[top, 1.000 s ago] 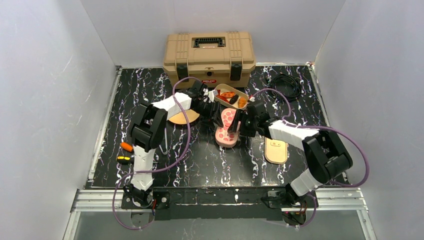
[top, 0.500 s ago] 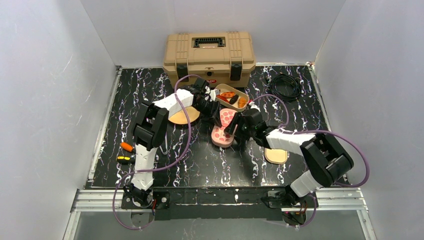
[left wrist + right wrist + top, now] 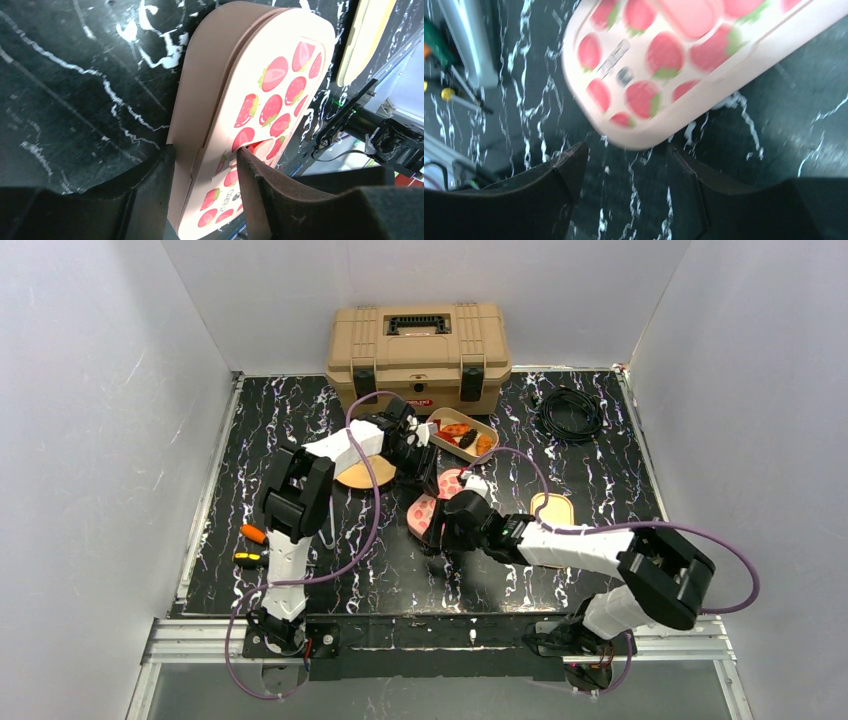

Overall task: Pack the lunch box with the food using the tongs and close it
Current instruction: Close the box lid on the packing box.

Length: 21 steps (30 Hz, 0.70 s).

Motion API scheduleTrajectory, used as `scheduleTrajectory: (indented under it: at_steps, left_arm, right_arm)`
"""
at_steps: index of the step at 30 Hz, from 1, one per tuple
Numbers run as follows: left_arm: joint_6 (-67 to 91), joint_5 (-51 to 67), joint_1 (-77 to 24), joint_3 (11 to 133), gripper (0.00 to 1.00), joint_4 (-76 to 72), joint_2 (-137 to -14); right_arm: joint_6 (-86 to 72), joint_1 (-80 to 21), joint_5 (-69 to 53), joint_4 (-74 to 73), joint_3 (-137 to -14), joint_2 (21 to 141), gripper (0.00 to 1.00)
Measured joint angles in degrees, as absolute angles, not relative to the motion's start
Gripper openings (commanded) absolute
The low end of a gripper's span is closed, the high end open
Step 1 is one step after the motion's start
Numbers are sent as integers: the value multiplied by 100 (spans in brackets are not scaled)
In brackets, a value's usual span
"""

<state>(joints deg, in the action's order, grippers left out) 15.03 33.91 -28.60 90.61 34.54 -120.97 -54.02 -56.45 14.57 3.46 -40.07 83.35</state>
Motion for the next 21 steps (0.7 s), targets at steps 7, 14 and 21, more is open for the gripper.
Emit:
scheduleTrajectory:
  at_steps: [7, 14, 21]
  left_arm:
    - [1533, 3730, -2969, 8840, 49, 2941, -12075]
    - [1402, 3507, -3024, 8652, 63, 2812, -11819]
    - [1662, 2735, -3006, 7811, 72, 2550, -10298]
  right_arm:
    - [-5253, -5865, 1643, -1017, -4274, 7341, 86]
    - [-4182, -4849, 1678, -1835, -4740, 6567, 90]
    - [-2823, -3009, 242, -1782, -4934, 7043, 84]
